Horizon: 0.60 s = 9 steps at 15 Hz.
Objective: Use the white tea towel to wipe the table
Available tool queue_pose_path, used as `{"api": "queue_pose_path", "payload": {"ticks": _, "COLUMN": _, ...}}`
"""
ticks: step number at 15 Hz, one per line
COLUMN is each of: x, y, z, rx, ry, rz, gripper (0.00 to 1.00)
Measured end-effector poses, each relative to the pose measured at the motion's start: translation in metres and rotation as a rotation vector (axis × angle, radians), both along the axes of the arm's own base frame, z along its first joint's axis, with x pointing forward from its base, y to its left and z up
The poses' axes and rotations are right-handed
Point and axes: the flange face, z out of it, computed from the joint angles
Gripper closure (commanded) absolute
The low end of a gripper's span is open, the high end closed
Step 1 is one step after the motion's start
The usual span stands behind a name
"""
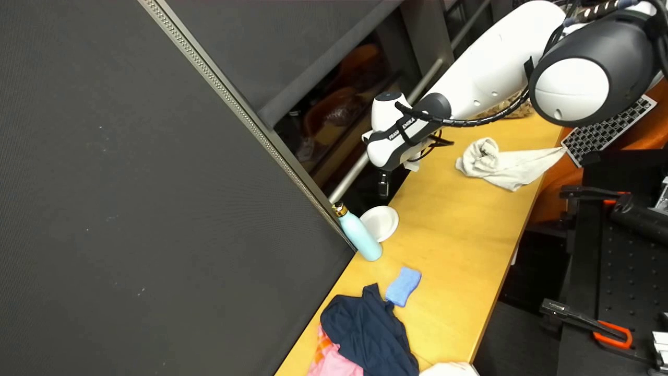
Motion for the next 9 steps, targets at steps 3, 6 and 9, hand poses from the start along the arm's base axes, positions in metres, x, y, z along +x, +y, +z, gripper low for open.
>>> {"api": "queue_pose_path", "payload": {"ticks": 3, "x": -0.001, "y": 0.007, "z": -0.004, "rx": -0.020, "ry": -0.004, "rz": 0.057, "gripper": 0.80}}
{"api": "queue_pose_path", "payload": {"ticks": 6, "x": 0.000, "y": 0.015, "z": -0.008, "rx": -0.036, "ry": -0.023, "rz": 0.092, "gripper": 1.00}}
{"api": "queue_pose_path", "payload": {"ticks": 9, "x": -0.002, "y": 0.022, "z": -0.015, "rx": -0.048, "ry": -0.041, "rz": 0.113, "gripper": 1.00}}
